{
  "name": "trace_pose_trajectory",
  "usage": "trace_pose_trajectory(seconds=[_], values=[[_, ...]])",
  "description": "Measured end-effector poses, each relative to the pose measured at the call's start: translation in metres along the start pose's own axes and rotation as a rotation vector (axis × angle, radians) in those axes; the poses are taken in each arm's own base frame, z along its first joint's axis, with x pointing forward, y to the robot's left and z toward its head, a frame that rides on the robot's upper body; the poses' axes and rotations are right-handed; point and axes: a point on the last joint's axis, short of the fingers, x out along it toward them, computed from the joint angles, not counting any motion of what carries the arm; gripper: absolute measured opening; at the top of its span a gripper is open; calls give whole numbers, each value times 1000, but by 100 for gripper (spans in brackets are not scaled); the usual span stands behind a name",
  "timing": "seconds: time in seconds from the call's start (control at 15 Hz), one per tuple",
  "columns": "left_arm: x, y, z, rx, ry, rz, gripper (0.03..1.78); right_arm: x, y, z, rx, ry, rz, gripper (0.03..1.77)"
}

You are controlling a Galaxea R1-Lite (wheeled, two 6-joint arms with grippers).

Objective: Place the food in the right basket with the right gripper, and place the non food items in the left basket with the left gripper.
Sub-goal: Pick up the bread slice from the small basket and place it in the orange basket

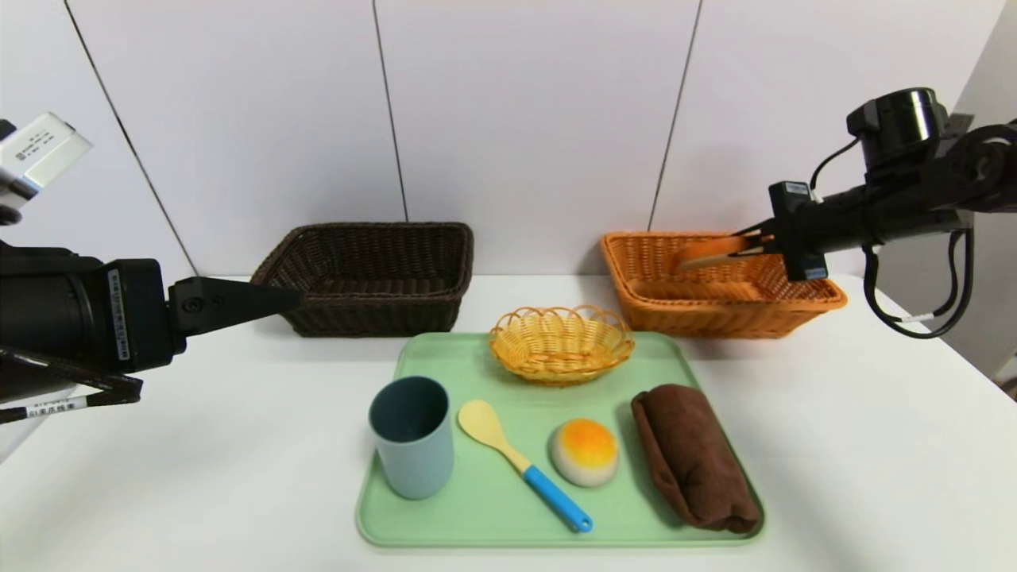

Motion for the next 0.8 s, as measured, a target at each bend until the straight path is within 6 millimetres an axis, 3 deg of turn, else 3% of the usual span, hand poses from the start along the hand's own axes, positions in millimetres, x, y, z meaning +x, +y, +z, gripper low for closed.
trace_pose_trajectory(seconds=[0.4, 0.8], values=[[9, 3, -3, -5, 49, 39, 169, 31, -10, 18, 33, 22, -38, 14], [16, 3, -4, -5, 68, 47, 169, 35, -5, 19, 35, 76, -11, 14]])
